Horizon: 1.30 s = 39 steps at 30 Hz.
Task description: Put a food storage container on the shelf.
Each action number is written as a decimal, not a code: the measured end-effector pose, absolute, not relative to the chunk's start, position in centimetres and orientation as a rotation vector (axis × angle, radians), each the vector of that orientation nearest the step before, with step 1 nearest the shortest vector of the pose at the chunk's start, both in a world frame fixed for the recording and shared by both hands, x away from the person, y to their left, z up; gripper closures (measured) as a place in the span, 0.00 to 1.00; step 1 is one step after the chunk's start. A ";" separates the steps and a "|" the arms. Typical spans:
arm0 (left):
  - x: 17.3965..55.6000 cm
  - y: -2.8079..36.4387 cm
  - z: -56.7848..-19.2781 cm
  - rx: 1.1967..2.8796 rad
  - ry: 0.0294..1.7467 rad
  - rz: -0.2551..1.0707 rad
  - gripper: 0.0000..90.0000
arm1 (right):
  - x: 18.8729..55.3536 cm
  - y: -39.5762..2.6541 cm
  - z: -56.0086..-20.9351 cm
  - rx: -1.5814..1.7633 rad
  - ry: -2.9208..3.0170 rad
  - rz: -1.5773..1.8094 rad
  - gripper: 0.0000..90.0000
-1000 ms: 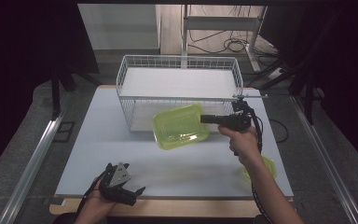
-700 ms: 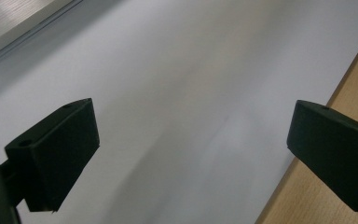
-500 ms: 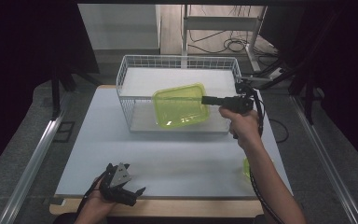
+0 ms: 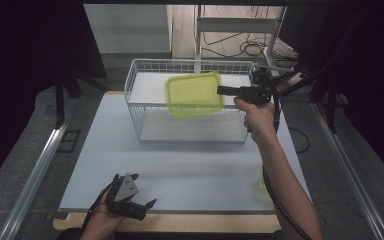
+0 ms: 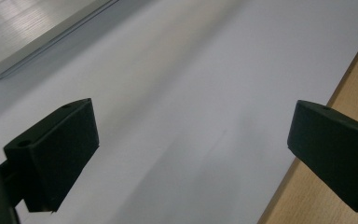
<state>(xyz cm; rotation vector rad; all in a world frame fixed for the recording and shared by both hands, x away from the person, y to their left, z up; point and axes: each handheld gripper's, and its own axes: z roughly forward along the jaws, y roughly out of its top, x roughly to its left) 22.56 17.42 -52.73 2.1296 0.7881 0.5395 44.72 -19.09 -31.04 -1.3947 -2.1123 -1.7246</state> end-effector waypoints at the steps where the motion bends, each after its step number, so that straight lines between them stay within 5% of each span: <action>1: 22.6 17.4 -52.7 2.130 0.788 0.540 0.02 | 44.9 -19.0 -31.0 -1.407 -2.113 -1.726 0.90; 26: 22.5 17.2 -53.0 2.154 0.768 0.526 0.02 | 47.7 -17.6 -30.8 -1.580 -2.121 -1.734 0.89; 39: 22.6 16.9 -53.2 2.180 0.754 0.519 0.02 | 47.8 -16.7 -31.1 -1.665 -2.317 -1.666 0.79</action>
